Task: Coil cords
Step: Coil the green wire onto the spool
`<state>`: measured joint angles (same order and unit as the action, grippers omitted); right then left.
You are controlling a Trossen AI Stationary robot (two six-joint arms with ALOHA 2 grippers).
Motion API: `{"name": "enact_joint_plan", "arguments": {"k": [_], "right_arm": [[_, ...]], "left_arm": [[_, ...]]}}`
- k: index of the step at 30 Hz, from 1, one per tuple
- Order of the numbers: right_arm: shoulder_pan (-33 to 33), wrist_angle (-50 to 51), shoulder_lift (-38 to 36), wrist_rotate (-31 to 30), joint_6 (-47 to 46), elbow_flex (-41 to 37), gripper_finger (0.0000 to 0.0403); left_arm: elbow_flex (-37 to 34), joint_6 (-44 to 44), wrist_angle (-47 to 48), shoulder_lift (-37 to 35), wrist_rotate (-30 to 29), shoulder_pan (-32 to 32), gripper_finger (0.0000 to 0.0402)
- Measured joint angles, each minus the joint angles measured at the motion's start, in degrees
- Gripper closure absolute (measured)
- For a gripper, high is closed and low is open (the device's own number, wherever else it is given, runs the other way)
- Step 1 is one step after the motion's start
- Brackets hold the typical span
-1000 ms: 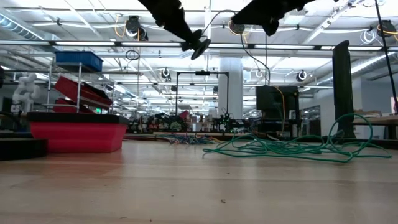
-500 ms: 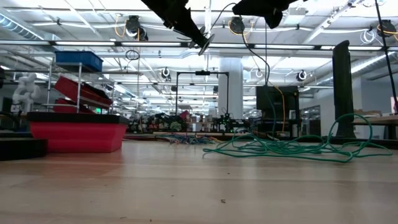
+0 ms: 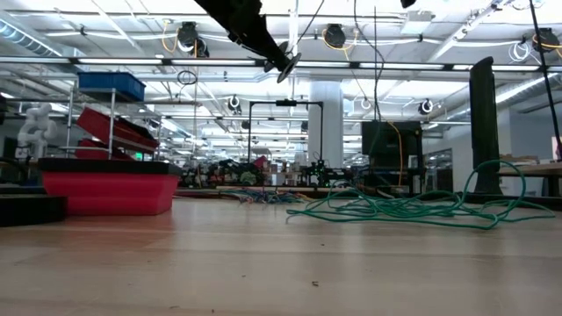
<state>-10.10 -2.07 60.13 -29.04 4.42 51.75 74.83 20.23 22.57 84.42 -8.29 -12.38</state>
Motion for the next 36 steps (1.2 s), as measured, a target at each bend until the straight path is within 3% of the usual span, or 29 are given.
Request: {"name": "enact_joint_plan", "arguments": {"k": [14, 32, 36], "right_arm": [[-3.6, 0.5, 3.9, 1.7, -2.8, 0.0, 0.0403], [1.1, -5.9, 16.8, 5.6, -3.7, 0.0, 0.0403], [3.2, -6.7, 18.3, 5.6, -2.0, 0.0, 0.0403]], "left_arm": [[0.0, -2.0, -5.8, 0.0, 0.1, -3.2, 0.0304], [0.0, -15.1, -25.7, 0.0, 21.7, -4.0, 0.0304], [0.0, -17.1, -27.7, 0.0, 23.8, -2.9, 0.0304]]}}
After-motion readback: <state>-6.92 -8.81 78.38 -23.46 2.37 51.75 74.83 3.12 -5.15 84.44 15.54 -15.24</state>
